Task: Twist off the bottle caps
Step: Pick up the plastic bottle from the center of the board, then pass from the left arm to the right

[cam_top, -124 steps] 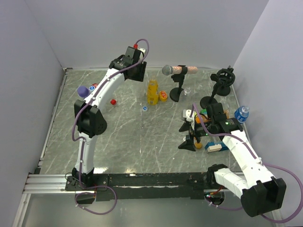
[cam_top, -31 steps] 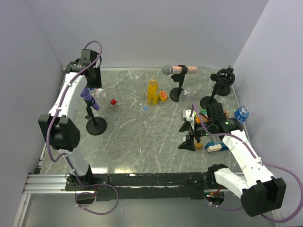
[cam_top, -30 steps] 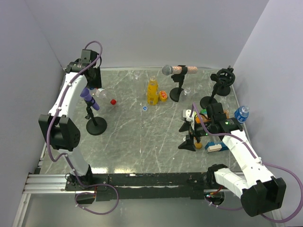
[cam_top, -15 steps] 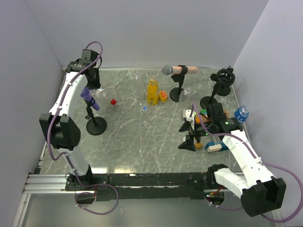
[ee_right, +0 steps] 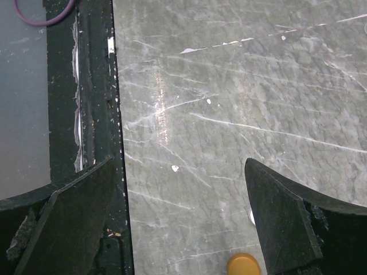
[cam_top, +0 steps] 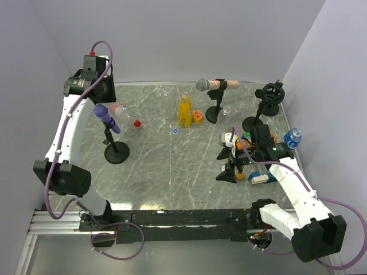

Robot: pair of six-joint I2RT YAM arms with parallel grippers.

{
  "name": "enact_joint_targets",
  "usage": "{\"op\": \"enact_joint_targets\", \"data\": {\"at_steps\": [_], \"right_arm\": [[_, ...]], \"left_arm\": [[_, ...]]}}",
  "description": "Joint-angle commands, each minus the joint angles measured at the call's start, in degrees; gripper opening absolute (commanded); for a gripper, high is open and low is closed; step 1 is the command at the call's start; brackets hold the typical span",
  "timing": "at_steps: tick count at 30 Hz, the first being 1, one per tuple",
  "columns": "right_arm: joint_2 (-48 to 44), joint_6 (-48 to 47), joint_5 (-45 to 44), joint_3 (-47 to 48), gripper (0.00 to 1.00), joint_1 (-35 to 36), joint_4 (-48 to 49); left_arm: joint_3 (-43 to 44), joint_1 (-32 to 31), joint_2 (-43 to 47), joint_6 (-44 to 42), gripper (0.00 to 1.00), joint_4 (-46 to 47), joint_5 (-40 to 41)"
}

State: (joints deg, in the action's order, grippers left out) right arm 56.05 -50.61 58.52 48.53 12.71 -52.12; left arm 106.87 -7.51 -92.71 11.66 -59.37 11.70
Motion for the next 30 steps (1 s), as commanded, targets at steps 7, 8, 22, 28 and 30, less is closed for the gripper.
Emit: {"op": "enact_joint_targets", "data": {"at_steps": [7,8,22,28,30], "right_arm": [[0.11,-0.72,1.07,0.51,0.99,-0.41,0.53],[0.02,-0.81,0.98,0.51,0.99,-0.41,0.53],[-2.71,-7.49,8.54,7.96,0.99,-0.32,-8.43],[3.18,-4.68,13.54,15.00,0.99,-0.32,-13.79],[4.50,-0.57,13.90,15.45,0.99,-0.32,-12.40]], "left_arm": [[-0.43,-0.22,4.82,-3.92,0.03,7.60,-18.45],[-0.69,-0.49,4.90,-4.10,0.03,8.22,-19.69],[-22.99,-18.93,16.40,-3.86,0.01,24.19,-43.69],[-37.07,-32.47,23.35,3.98,0.01,41.78,-41.42],[-38.66,-34.85,23.71,5.82,0.01,44.42,-40.45]]}}
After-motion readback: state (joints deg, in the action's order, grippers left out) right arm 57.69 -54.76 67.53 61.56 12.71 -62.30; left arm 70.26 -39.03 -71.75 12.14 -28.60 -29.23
